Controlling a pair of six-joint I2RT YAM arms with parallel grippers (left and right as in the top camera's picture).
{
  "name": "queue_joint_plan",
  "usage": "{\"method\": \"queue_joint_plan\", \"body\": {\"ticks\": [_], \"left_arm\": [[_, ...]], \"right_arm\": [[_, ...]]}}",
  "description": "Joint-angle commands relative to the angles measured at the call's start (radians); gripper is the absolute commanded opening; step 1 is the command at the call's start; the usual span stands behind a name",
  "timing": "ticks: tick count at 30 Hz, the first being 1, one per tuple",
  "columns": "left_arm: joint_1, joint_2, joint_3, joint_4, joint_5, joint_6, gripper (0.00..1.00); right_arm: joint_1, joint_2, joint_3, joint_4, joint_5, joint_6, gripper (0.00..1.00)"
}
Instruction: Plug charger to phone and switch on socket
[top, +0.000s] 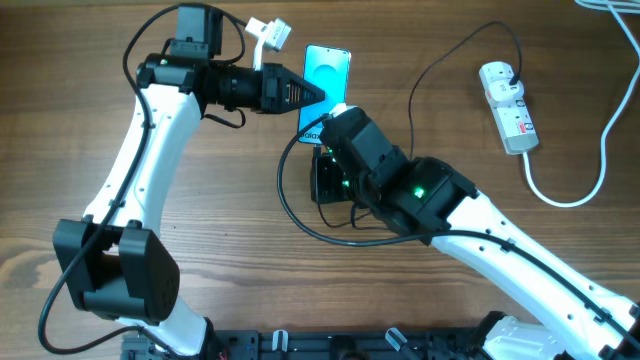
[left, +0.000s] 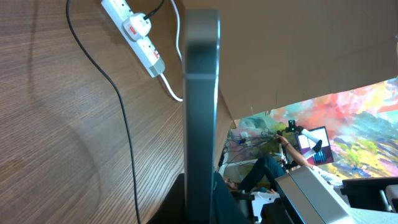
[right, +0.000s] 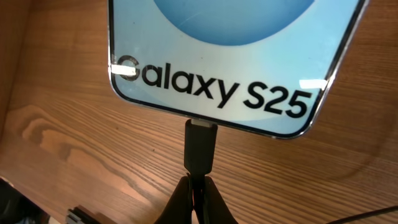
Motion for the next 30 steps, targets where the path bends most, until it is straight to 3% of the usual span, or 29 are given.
{"method": "queue_joint_plan", "body": {"ticks": [1, 27, 30], "left_arm": [[-0.008, -0.005, 0.004, -0.029, 0.029, 0.026, 0.04], [-0.008, -0.005, 0.004, -0.041, 0.029, 0.026, 0.04], [-0.007, -0.005, 0.004, -0.039, 0.028, 0.027, 0.04]], "right_arm": [[-0.015, 0.003, 0.002, 0.052, 0.109, 0.005, 0.04], [-0.060, -0.002, 0.003, 0.075, 0.139, -0.004, 0.04], [-0.060, -0.002, 0.003, 0.079, 0.138, -0.003, 0.08]]}}
